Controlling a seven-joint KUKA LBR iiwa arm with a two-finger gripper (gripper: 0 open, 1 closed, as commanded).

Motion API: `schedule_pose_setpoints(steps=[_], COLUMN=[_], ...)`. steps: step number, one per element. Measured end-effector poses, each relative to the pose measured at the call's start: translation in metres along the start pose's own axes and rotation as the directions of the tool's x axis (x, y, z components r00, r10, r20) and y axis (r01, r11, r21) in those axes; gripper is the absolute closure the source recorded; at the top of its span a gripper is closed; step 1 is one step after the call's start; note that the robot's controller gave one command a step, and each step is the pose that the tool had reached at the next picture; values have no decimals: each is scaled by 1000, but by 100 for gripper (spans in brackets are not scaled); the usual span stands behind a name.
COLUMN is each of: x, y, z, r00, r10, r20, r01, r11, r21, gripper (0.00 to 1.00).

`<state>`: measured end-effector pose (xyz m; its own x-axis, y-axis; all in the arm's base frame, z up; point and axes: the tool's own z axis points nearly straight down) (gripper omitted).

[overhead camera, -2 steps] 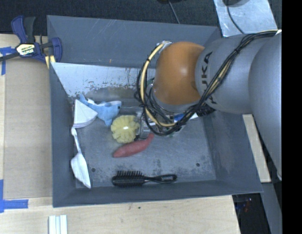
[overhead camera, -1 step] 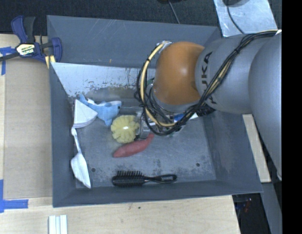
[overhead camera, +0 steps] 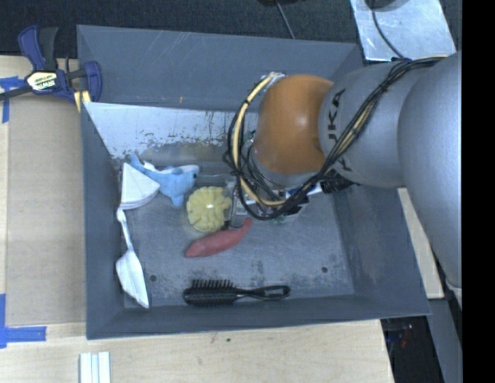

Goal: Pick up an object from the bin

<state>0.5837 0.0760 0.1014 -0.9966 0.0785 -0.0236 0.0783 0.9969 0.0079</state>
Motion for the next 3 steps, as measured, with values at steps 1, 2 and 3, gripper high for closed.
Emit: schedule_pose_setpoints(steps=[1, 2, 3], x=[-3, -6, -2], y=[2, -3, 32], z=[-15, 5, 22], r00=[1000, 1000, 935], r10=[-16, 1, 355], r20=[1, 11, 20], r01=[16, -1, -355], r11=[1000, 1000, 935], r21=[2, -5, -8], gripper=[100, 100, 100])
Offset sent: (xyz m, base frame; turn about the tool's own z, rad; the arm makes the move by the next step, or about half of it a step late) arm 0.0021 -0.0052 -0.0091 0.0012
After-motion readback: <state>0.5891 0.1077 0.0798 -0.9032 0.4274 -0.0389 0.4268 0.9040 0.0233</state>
